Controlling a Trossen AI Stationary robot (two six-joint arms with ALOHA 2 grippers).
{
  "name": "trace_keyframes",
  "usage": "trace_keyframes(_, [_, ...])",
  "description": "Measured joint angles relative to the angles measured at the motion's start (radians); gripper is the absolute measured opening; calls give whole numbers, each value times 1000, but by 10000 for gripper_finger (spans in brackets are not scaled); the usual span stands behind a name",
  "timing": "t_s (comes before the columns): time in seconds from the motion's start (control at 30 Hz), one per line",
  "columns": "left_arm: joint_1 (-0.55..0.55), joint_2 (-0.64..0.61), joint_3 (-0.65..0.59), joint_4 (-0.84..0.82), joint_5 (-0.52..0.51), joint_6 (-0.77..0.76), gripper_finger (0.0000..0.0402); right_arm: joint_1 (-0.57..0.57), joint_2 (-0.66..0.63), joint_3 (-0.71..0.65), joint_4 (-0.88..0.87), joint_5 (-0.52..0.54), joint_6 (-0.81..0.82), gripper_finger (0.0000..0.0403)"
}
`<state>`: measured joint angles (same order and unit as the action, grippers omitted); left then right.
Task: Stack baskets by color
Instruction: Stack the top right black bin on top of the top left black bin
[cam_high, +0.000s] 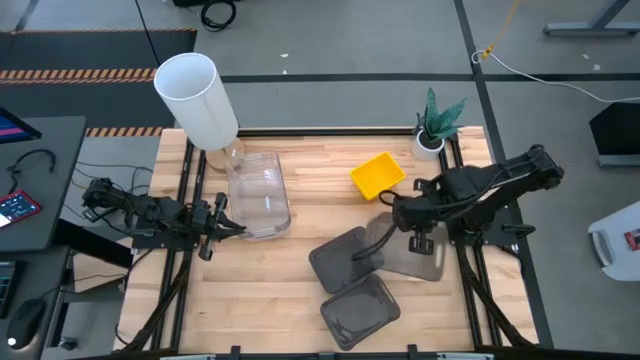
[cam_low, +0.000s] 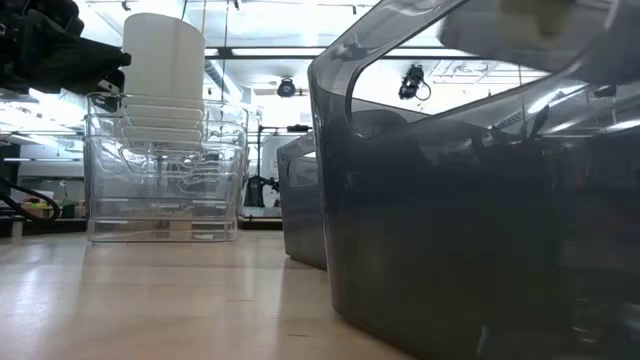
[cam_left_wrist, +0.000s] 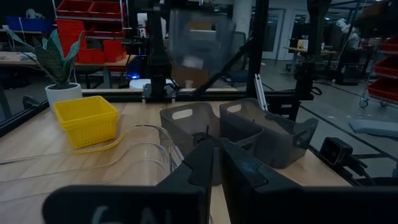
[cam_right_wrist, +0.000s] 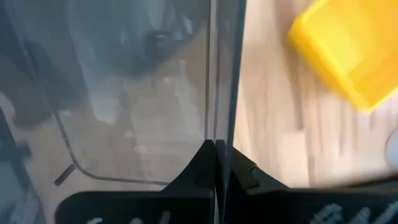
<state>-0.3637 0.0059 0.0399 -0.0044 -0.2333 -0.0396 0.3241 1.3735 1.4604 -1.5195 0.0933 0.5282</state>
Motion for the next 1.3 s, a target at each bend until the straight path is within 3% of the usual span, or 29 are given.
trace_keyframes(0.2, [0,0,0,0,0,-1,32,0,0,69,25,73,-31,5])
trace_keyframes(0.5, [0,0,0,0,0,0,39,0,0,79,9,74,-34,5])
trace_keyframes(0.9, [0,0,0,0,0,0,34,-28,17,79,342,143,-168,4])
trace_keyframes(1.1, [0,0,0,-2,0,0,40,-52,126,95,412,103,-255,4])
trace_keyframes(1.3, [0,0,0,-6,0,0,34,-65,289,272,320,89,-343,4])
